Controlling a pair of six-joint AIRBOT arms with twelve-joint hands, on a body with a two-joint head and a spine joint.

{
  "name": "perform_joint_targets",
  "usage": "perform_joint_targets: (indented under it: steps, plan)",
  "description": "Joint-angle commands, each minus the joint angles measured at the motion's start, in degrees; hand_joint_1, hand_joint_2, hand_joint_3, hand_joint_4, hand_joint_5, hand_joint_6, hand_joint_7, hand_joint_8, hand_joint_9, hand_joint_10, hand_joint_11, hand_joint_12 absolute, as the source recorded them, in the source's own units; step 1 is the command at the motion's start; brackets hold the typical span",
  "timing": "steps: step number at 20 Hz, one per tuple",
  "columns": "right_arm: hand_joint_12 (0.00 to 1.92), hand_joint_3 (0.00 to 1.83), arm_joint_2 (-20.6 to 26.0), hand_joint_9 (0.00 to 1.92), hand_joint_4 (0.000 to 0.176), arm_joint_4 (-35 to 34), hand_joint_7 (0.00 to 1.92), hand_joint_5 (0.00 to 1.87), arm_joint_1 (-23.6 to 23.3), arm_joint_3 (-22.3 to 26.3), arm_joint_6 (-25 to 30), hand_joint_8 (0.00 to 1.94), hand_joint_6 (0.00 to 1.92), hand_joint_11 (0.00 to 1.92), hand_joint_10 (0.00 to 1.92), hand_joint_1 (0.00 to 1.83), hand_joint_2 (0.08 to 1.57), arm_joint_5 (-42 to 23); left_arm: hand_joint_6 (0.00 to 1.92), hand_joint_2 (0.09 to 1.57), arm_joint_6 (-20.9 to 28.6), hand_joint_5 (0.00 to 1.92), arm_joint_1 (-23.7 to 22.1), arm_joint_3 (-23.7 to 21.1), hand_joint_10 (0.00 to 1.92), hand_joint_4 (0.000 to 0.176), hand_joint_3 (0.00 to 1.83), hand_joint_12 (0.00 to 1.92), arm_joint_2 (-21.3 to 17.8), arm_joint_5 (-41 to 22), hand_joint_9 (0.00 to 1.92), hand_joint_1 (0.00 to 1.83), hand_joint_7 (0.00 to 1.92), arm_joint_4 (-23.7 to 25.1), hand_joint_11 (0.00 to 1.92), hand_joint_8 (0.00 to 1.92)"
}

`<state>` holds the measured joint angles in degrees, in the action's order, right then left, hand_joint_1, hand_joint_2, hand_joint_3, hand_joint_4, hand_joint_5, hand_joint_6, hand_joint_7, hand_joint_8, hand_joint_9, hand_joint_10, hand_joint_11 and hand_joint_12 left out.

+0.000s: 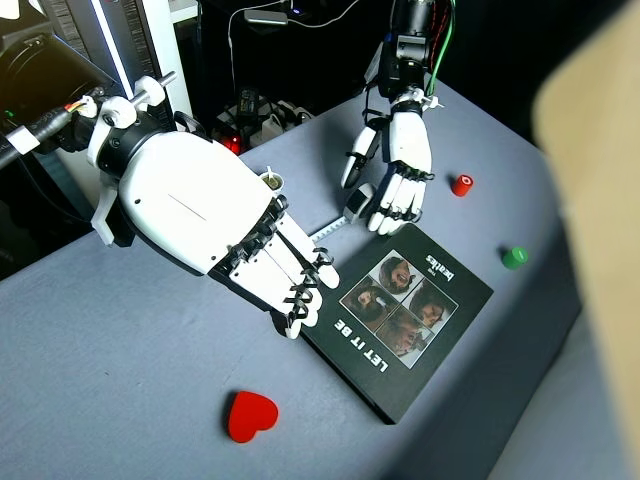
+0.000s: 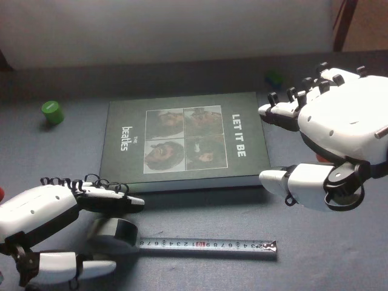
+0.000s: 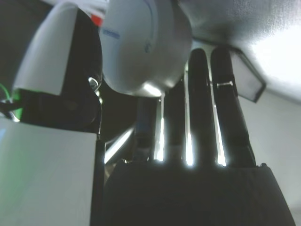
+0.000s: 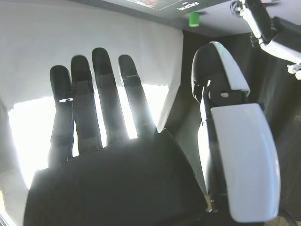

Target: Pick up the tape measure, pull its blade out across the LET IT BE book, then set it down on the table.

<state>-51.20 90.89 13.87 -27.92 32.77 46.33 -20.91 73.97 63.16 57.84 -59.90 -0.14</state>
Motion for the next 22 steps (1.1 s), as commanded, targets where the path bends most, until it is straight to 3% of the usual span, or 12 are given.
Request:
perform_joint_targets:
  steps: [1,3,4,5,6,8,13,17,18,22]
  plan:
    - [0.91,0.00,0.12,0.32,0.018,4.22,0.38,0.28,-0.73,0.36,0.15,0.00,0.01,0.00,0.01,0.21,1.23,0.93,0.01,1.12,0.36,0.71,-0.30,0.16,0.01,0.000,0.00,0.59,0.34,-6.43,0.70,1.08,0.73,-0.39,0.52,0.01]
    - [0.97,0.00,0.13,0.36,0.018,4.22,0.40,0.28,-0.73,0.36,0.15,0.01,0.00,0.02,0.01,0.21,1.24,0.85,0.01,1.07,-0.32,0.86,-1.09,-0.04,0.02,0.000,0.00,0.59,0.46,-6.16,0.93,1.24,0.92,-0.20,0.72,0.01]
    - [1.00,0.00,0.13,0.38,0.016,4.22,0.42,0.30,-0.73,0.36,0.15,0.00,0.00,0.03,0.01,0.22,1.23,0.85,0.49,1.03,-0.51,1.02,-1.42,-0.11,0.64,0.000,0.00,0.66,0.52,-5.94,1.16,1.37,1.36,-0.17,0.86,0.01]
    - [1.00,0.00,0.13,0.38,0.016,4.22,0.42,0.31,-0.73,0.36,0.15,0.00,0.00,0.02,0.01,0.22,1.23,0.85,0.63,1.06,-0.61,0.98,-1.61,-0.12,1.00,0.000,0.00,0.88,0.61,-5.74,1.10,1.39,1.17,-0.17,0.91,0.62]
    - [1.01,0.00,0.13,0.39,0.016,4.22,0.43,0.31,-0.75,0.36,0.15,0.00,0.00,0.03,0.01,0.23,1.23,0.80,0.62,1.08,-0.61,0.99,-1.66,-0.10,1.16,0.000,0.00,1.02,0.63,-5.69,1.06,1.39,1.07,-0.18,0.96,0.85]
    - [1.01,0.00,0.13,0.41,0.014,4.22,0.44,0.33,-0.78,0.37,0.15,0.01,0.01,0.04,0.02,0.22,1.23,0.73,0.62,1.07,-0.60,1.01,-1.68,-0.07,1.19,0.000,0.00,1.10,0.61,-5.70,1.05,1.39,1.06,-0.17,0.97,0.88]
    - [0.99,0.00,-0.30,0.41,0.011,6.77,0.48,0.36,-0.45,0.35,1.94,0.01,0.01,0.04,0.01,0.22,1.24,0.03,0.58,1.06,0.47,1.05,-2.13,-1.14,1.15,0.000,0.00,1.08,-0.19,-6.08,1.07,1.39,1.07,-0.13,0.94,0.83]
    - [0.97,0.00,-1.88,0.39,0.003,8.12,0.46,0.35,-0.49,0.33,0.13,0.00,0.00,0.01,0.00,0.23,1.23,2.44,0.61,1.06,0.53,1.03,-5.65,-3.26,1.14,0.000,0.00,1.05,-2.79,-5.92,1.07,1.39,1.08,-0.39,0.93,0.82]
    - [0.96,0.00,-2.34,0.36,0.000,8.12,0.44,0.35,-0.49,0.31,-0.45,0.00,0.00,0.01,0.00,0.64,1.11,3.08,0.66,1.06,0.55,1.03,-7.39,-4.00,1.13,0.000,0.00,1.03,-3.80,-4.84,1.07,1.39,1.08,-0.41,0.92,0.79]
    - [0.78,0.01,-3.94,0.26,0.000,8.15,0.35,0.30,-3.29,-0.55,-0.85,0.00,0.00,0.00,0.00,0.86,1.12,4.99,0.73,1.07,0.82,1.00,-14.77,-6.95,1.12,0.000,0.00,1.05,-8.37,3.14,1.06,1.38,1.05,-0.40,0.90,0.83]
